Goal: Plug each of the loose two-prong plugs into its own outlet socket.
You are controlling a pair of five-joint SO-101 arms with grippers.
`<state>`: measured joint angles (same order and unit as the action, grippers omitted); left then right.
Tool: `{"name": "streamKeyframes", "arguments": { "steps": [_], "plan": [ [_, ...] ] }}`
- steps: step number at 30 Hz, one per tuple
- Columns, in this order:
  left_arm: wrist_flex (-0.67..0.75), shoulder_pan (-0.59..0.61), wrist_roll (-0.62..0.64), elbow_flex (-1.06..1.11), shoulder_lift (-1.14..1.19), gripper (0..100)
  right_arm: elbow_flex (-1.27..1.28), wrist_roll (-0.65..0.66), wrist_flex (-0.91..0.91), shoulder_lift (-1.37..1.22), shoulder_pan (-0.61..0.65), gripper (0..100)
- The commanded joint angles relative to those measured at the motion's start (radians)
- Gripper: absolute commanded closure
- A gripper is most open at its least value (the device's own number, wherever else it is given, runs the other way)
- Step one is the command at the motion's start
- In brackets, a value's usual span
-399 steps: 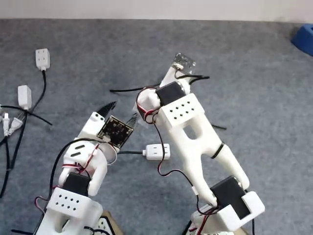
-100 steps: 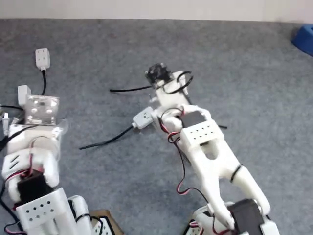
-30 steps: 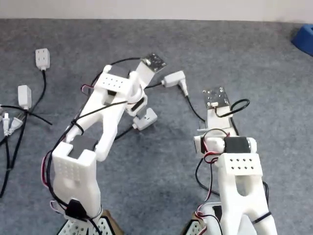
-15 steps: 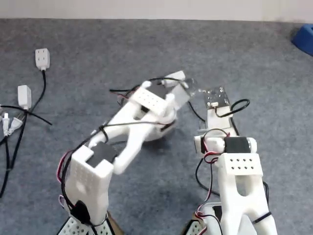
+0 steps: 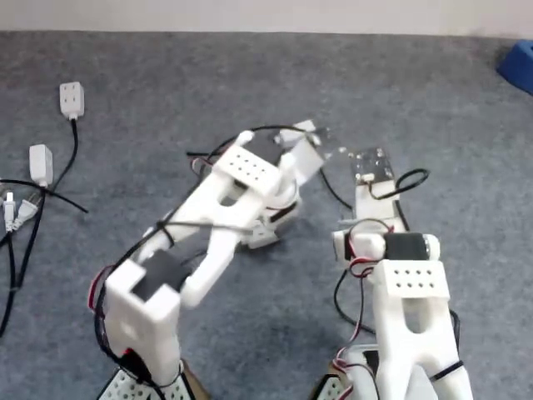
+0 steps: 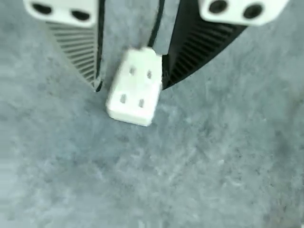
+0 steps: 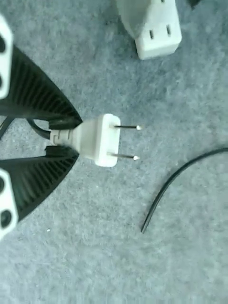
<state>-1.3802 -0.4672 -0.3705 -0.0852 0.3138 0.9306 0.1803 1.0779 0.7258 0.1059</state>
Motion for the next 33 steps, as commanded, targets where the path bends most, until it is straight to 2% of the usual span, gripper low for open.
{"name": "streamKeyframes", "arguments": {
  "steps": [1, 4, 9, 13, 17, 21, 25, 29, 33],
  "plan": [
    [-0.091, -0.073, 0.009, -0.004, -0.165, 80, -0.013, 0.014, -0.013, -0.065, -0.031, 99.2],
    [-0.100, -0.082, 0.054, -0.005, -0.205, 80, -0.010, 0.043, -0.051, -0.127, -0.031, 99.2],
    [-0.038, 0.074, 0.064, -0.002, -0.203, 80, -0.013, 0.054, -0.107, -0.173, -0.005, 99.2],
    [-0.032, 0.171, 0.064, 0.005, -0.214, 80, -0.044, 0.052, -0.143, -0.171, 0.076, 99.2],
    [-0.023, 0.291, 0.071, 0.005, -0.214, 76, -0.099, -0.035, -0.220, -0.171, 0.090, 99.2],
    [0.074, 0.409, 0.071, 0.007, -0.216, 73, -0.133, -0.092, -0.335, -0.171, 0.117, 99.2],
    [0.166, 0.476, 0.066, 0.016, -0.255, 73, -0.182, -0.095, -0.369, -0.171, 0.217, 99.2],
    [0.195, 0.516, 0.071, 0.018, -0.338, 72, -0.216, -0.100, -0.354, -0.171, 0.361, 99.2],
    [0.190, 0.538, 0.074, 0.018, -0.401, 65, -0.211, -0.095, -0.361, -0.125, 0.473, 99.2]
  ]
}}
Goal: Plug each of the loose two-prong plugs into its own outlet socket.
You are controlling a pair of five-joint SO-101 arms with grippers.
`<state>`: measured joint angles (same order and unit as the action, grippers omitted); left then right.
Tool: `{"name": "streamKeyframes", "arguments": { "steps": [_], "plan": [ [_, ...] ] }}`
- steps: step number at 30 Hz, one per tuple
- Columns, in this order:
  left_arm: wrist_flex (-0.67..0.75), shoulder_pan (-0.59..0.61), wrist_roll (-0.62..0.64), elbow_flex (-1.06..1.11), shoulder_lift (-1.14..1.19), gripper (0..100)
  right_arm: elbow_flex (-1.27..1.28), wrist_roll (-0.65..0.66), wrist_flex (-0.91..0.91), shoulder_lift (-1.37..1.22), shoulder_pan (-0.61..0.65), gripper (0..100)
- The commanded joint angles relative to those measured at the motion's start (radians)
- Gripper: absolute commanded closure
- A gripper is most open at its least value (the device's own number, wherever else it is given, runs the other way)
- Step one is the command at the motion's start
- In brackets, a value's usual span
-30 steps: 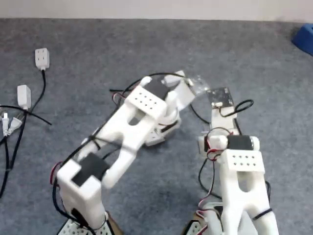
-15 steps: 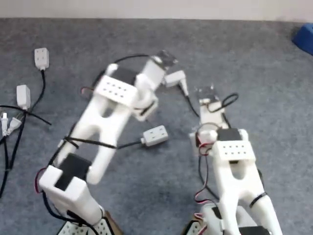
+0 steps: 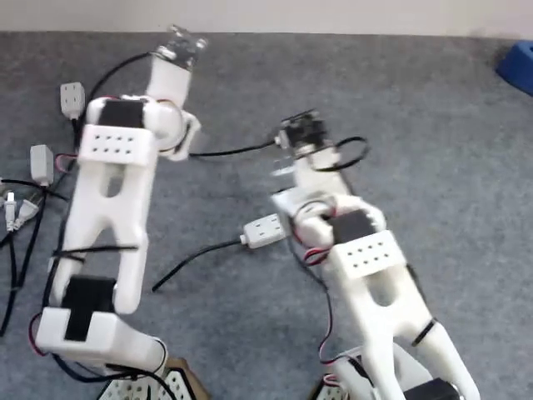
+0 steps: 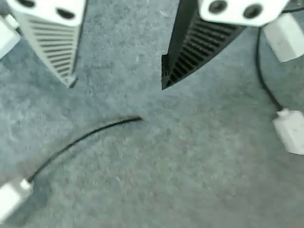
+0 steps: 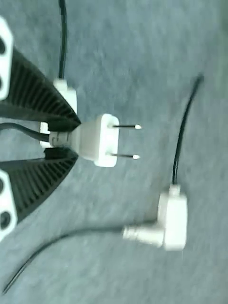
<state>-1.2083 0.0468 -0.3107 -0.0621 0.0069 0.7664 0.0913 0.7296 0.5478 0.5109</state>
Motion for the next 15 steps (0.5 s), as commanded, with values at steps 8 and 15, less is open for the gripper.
{"name": "streamKeyframes", "arguments": {
  "steps": [8, 15],
  "plan": [
    [0.018, 0.068, 0.008, -0.005, -0.162, 61, 0.131, 0.020, -0.027, 0.401, 0.119, 99.2],
    [-0.017, -0.021, 0.009, -0.005, -0.278, 61, 0.205, 0.023, -0.033, 0.440, 0.130, 99.2]
  ]
}}
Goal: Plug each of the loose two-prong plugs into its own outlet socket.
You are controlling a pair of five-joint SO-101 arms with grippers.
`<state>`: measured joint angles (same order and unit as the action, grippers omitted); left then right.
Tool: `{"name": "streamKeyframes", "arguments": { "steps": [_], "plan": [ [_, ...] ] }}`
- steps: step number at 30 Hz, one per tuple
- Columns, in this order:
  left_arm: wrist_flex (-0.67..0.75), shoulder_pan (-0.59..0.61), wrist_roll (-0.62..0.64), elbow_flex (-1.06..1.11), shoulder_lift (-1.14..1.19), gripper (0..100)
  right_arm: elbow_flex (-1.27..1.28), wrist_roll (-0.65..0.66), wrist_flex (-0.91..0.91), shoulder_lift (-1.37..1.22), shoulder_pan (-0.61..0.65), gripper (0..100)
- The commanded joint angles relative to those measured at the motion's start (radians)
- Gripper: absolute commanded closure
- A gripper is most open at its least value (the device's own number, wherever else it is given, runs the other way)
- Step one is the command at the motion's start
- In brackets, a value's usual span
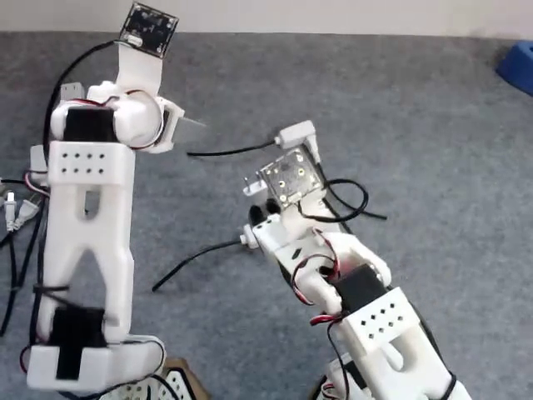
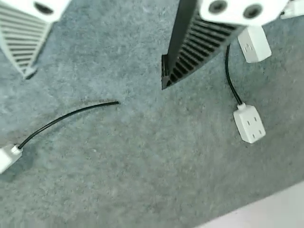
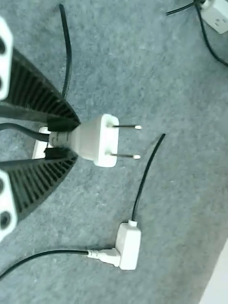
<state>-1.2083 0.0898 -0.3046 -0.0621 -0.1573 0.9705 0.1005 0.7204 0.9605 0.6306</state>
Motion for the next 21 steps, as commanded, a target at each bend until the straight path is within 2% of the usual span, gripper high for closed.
{"name": "streamKeyframes", "arguments": {
  "steps": [1, 6, 9, 13, 16, 21],
  "plan": [
    [-0.031, -0.085, 0.002, -0.004, -0.143, 61, 0.007, 0.014, -0.030, 0.030, 0.010, 99.2],
    [0.012, -0.140, -0.009, 0.156, -0.320, 61, 0.051, 0.015, -0.087, 0.028, -0.027, 99.2],
    [0.098, -0.170, -0.095, 0.363, -0.461, 61, 0.054, 0.012, -0.093, 0.028, -0.061, 99.2],
    [0.258, -0.174, -0.101, 0.667, -0.665, 61, 0.051, 0.005, -0.090, 0.028, -0.062, 99.2],
    [0.311, -0.200, -0.101, 0.834, -0.803, 62, 0.051, -0.031, -0.088, 0.027, -0.062, 99.2],
    [0.313, -0.249, -0.101, 0.909, -0.961, 65, 0.061, -0.028, -0.093, 0.025, -0.061, 99.2]
  ]
}}
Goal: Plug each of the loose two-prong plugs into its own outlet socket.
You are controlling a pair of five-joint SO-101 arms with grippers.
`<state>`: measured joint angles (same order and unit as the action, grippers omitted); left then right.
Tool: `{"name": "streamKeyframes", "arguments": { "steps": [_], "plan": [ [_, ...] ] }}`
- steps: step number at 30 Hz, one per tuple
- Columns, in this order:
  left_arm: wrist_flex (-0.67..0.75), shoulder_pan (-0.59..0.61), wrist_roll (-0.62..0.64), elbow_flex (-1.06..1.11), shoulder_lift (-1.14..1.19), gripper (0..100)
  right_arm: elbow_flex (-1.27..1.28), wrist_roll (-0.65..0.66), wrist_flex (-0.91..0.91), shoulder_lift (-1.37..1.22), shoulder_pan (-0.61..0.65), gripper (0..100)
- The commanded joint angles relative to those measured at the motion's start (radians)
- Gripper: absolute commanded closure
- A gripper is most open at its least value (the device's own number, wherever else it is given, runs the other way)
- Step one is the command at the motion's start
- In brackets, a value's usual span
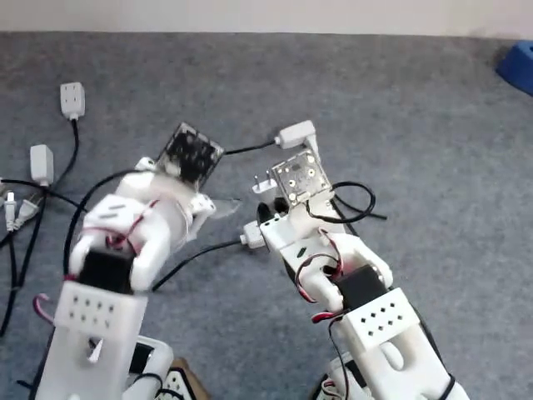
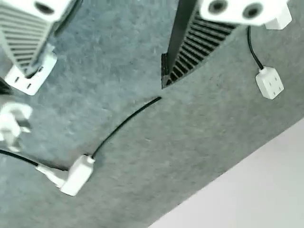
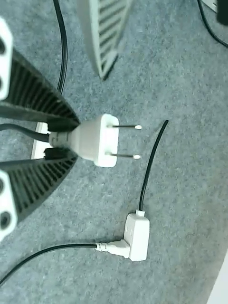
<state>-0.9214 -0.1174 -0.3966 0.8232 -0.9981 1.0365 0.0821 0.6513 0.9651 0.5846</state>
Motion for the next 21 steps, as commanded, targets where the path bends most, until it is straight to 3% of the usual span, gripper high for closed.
{"name": "streamKeyframes", "arguments": {
  "steps": [1, 13, 21],
  "plan": [
    [0.025, -0.051, -0.009, 0.024, -0.137, 65, -0.005, -0.009, -0.024, 0.021, -0.015, 99.2],
    [0.034, -0.070, -0.008, 0.061, -0.151, 65, -0.005, -0.018, -0.047, -0.124, 0.130, 99.2],
    [0.147, -0.068, -0.009, 0.196, -0.150, 65, -0.036, -0.018, 0.033, -0.038, 0.173, 99.2]
  ]
}}
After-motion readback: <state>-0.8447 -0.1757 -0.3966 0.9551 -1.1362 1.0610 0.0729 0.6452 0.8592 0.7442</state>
